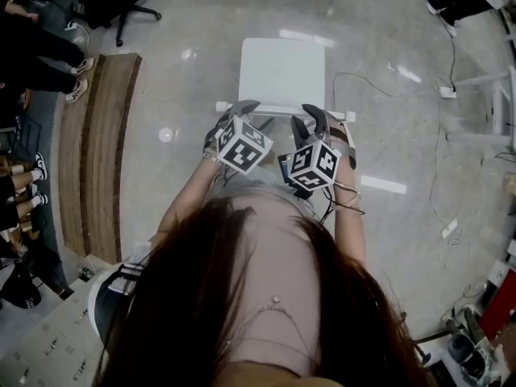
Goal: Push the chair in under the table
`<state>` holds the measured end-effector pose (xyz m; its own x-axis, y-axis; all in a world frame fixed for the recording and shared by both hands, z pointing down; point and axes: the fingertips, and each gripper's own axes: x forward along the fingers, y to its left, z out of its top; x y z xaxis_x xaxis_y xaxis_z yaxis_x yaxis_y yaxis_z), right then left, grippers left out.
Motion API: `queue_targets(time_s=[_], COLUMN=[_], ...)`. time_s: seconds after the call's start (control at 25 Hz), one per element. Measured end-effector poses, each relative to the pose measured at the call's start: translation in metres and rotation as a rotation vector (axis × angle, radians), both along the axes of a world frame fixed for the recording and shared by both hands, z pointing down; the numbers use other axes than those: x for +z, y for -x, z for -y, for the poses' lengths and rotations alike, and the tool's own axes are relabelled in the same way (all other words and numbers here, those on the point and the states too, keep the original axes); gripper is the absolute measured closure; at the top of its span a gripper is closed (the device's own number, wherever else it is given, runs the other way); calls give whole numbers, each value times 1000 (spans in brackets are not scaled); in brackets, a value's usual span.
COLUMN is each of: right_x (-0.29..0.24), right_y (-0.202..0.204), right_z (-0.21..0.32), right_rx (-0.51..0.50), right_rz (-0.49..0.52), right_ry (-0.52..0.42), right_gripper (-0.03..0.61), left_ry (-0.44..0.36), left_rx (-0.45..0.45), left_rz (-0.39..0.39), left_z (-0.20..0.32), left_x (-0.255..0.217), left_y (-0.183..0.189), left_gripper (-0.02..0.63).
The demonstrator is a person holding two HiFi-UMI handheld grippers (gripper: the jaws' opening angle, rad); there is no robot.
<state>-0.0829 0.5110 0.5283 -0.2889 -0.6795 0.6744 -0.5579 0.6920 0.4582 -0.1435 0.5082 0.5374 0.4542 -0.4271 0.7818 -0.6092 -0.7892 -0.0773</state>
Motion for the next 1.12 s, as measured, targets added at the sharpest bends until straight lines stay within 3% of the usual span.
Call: queue_targets(time_s=[0.68,0.8,1.12], right_x=[34,37,39], right_y=[0,0,2], right_z=[13,13,14], right_rx=[3,9,20], right_rz=[-93,-96,-122], right_ry=[50,54,38], right_gripper=[434,434,432], left_ry=[-115,-139,-151], left_rx=[111,101,137], left_rz=[216,219,219], left_z=[14,19,18], left_x=[34,34,32], left_y=[1,1,0], left_gripper=[394,439,451])
